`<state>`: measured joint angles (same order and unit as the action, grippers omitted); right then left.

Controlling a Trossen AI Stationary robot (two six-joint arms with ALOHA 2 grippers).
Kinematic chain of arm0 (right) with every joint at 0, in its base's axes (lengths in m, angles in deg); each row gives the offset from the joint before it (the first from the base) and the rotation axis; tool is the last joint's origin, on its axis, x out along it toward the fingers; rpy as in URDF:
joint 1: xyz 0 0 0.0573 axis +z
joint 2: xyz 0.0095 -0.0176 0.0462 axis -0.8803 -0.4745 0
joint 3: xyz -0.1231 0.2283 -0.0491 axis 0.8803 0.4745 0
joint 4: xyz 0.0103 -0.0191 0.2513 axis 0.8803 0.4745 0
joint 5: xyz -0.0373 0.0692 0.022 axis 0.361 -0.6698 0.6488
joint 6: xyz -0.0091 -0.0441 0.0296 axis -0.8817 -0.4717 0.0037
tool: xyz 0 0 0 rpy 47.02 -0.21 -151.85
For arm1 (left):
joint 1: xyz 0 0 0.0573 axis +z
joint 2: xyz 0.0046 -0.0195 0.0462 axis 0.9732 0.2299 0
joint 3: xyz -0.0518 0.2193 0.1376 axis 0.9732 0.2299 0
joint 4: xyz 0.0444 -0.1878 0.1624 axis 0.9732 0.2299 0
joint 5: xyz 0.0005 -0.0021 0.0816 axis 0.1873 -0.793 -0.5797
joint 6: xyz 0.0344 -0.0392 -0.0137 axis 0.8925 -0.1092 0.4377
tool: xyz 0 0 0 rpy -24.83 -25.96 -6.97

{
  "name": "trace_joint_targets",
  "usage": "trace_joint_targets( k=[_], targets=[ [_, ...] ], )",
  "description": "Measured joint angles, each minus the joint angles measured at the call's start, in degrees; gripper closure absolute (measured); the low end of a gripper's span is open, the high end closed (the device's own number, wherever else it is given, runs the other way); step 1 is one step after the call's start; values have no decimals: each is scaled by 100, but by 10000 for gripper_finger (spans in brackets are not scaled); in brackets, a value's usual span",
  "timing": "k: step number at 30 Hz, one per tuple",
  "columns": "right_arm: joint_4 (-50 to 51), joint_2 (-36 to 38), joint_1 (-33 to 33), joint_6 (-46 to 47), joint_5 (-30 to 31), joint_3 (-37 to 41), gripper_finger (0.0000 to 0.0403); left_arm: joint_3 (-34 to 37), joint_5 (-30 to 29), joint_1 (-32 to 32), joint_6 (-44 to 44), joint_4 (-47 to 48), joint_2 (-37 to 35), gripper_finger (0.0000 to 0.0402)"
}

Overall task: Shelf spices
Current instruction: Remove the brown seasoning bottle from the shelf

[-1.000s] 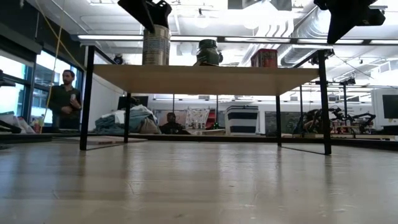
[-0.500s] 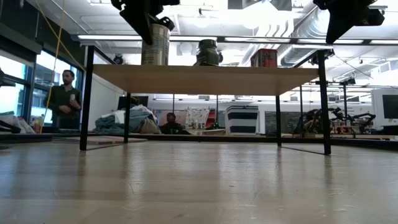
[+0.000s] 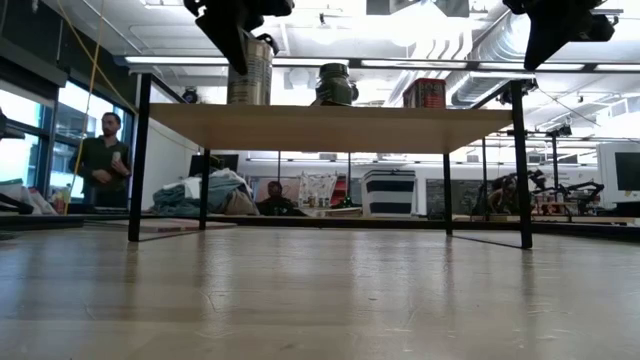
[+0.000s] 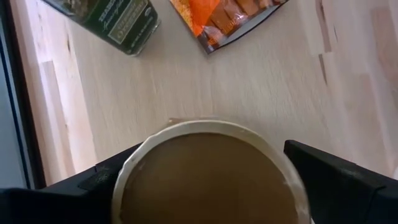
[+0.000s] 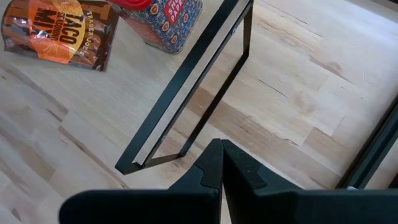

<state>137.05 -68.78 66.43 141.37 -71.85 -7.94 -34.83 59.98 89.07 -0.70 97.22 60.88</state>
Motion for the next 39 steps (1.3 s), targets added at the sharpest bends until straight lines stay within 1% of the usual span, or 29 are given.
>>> trace_joint_targets(
  k=[7, 13, 16, 19, 22, 25, 30, 33, 36, 39],
  targets=[
    [0, 0, 0, -152, 15, 0, 403, 2, -50, -4, -332, 14, 173, 39],
    [0, 0, 0, -295, 17, 0, 403, -24, -427, -28, -855, 12, 425, 43],
    [2, 0, 0, -371, 15, 0, 403, -26, -404, -109, -931, 16, 446, 71],
    [0, 0, 0, -452, 17, 0, 403, -11, -498, -276, -1033, -6, 366, 128],
    [1, 0, 1, -580, 37, 0, 403, 15, -545, -430, -1307, 57, 222, 133],
    [-14, 0, 1, -663, 42, 0, 403, 15, -559, -608, -1700, 101, -72, 133],
    [-143, 0, 2, -702, 42, 0, 403, 13, -549, -1024, -2380, 416, -705, 133],
    [-352, 0, 0, -762, 32, 0, 403, 3, -295, -1397, -2863, 822, -1135, 133],
    [-628, 0, 0, -909, -30, 0, 403, -8, 18, -2009, -3181, 1165, -1340, 133],
    [-928, 0, 0, -1062, -154, 0, 403, 25, 53, -2808, -3214, 1505, -1305, 133]
  ],
)
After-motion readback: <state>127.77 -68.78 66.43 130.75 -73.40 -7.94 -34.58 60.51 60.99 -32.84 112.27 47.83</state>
